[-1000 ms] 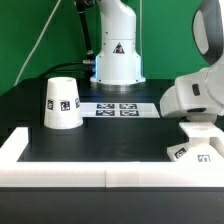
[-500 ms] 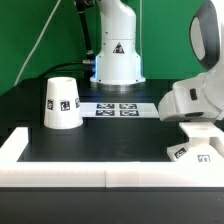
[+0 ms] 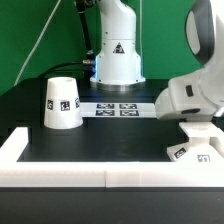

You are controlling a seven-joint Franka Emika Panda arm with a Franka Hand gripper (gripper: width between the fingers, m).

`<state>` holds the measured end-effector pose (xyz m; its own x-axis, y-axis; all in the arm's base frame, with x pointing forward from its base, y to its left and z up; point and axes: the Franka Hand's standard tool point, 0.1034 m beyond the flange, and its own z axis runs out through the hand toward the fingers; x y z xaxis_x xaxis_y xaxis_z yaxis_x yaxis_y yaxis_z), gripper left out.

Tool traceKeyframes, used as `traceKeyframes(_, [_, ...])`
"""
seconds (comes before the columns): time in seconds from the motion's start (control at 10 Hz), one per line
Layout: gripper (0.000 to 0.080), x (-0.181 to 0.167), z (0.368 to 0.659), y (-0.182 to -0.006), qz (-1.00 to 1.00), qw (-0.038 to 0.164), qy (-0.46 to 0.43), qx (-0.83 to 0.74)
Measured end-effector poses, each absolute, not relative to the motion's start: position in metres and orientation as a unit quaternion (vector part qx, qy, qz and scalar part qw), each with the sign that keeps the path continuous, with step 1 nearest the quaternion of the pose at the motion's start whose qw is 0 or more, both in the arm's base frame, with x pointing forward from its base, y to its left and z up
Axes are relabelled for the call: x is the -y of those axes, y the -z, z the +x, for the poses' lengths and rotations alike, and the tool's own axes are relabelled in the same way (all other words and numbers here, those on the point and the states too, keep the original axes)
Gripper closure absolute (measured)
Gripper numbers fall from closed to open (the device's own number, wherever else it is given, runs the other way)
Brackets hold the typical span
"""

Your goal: Assemble lamp

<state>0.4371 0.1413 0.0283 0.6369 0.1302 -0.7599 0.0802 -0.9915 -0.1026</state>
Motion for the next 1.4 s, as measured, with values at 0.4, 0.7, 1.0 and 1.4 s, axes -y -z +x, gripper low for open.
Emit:
traceKeyframes(0.4, [0.0223, -0.117, 0.474, -0.083, -0.905, 0.064, -0.413, 0.080])
traceKeyframes(0.7, [0.0222, -0.115, 0.478, -0.083, -0.909, 0.068, -0.403, 0.082])
traceKeyframes(1.0, [0.0222, -0.097, 0.504, -0.108, -0.942, 0.080, -0.312, 0.096])
traceKeyframes(1.4, [0.0222, -0.088, 0.539, -0.135, -0.981, 0.072, -0.158, 0.084])
